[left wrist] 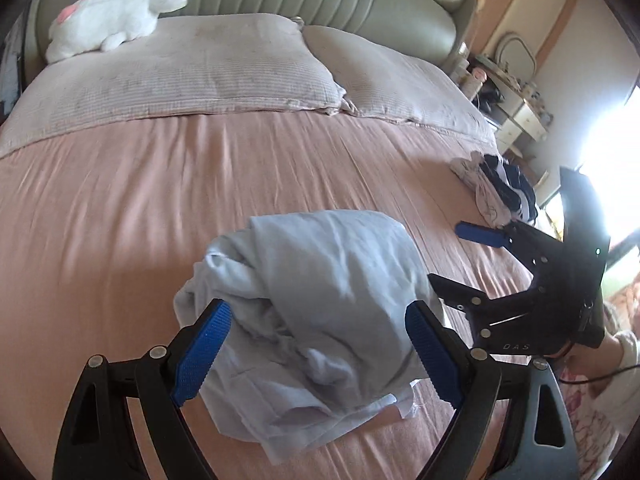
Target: Fold clothes
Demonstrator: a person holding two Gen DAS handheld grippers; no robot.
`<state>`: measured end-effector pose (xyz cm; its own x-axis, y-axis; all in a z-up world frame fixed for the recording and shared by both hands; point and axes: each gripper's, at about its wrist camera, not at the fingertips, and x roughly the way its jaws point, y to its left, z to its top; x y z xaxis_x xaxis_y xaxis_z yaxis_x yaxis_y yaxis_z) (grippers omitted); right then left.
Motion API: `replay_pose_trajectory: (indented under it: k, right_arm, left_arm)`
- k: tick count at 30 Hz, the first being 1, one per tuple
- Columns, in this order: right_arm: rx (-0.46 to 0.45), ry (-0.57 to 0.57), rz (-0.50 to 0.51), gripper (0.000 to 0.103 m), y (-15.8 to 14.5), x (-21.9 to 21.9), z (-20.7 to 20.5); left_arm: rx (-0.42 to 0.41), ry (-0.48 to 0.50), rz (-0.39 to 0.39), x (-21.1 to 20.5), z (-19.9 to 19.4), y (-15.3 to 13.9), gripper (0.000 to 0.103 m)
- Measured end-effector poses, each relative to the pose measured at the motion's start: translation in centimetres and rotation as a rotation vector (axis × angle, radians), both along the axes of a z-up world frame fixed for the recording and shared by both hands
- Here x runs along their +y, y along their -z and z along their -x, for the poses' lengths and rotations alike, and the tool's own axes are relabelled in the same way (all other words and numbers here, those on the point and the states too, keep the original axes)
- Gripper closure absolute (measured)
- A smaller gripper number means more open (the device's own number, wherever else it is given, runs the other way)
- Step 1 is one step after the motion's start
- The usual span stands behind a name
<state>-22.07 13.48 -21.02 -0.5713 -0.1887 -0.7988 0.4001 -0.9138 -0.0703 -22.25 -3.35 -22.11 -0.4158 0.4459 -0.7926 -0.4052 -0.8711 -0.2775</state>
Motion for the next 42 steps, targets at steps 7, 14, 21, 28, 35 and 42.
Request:
replay_pose_trajectory:
  k: [7,14,21,28,35,42]
  right_arm:
    - [-0.060,-0.101,0.052,0.021,1.8,-2.3,0.2]
    - [-0.144,-0.091,0.104,0.021,1.0,0.5,1.0]
    - [-0.038,-0.027,0.052,0.021,0.5,0.5,3.1]
    - [-0.062,-0.032,0.152,0.021,0.6,0.5,3.0]
    - [-0.039,0.017,0.239,0.021,0.1,1.9,2.8]
    - [-0.061,0.043,0.042,0.021,1.3,1.8,3.4]
  left_arm:
    - [-0.136,-0.077,0.046,-1.4,0.7,2.9,0.014]
    - [-0.110,-0.195,0.071,-2.3,0.7,1.4,0.014]
    - [-0.105,-0.150,-0.054,-2.6,1.2,-0.1,0.018]
    - [-0.155,0.061,0.196,1.8,2.1,2.6,0.093]
    - [-0.240,0.089,0.300,-1.0,2.1,3.2,0.089]
    - [-0.111,0.045,0.286,-2.1,1.7,-1.9,0.084]
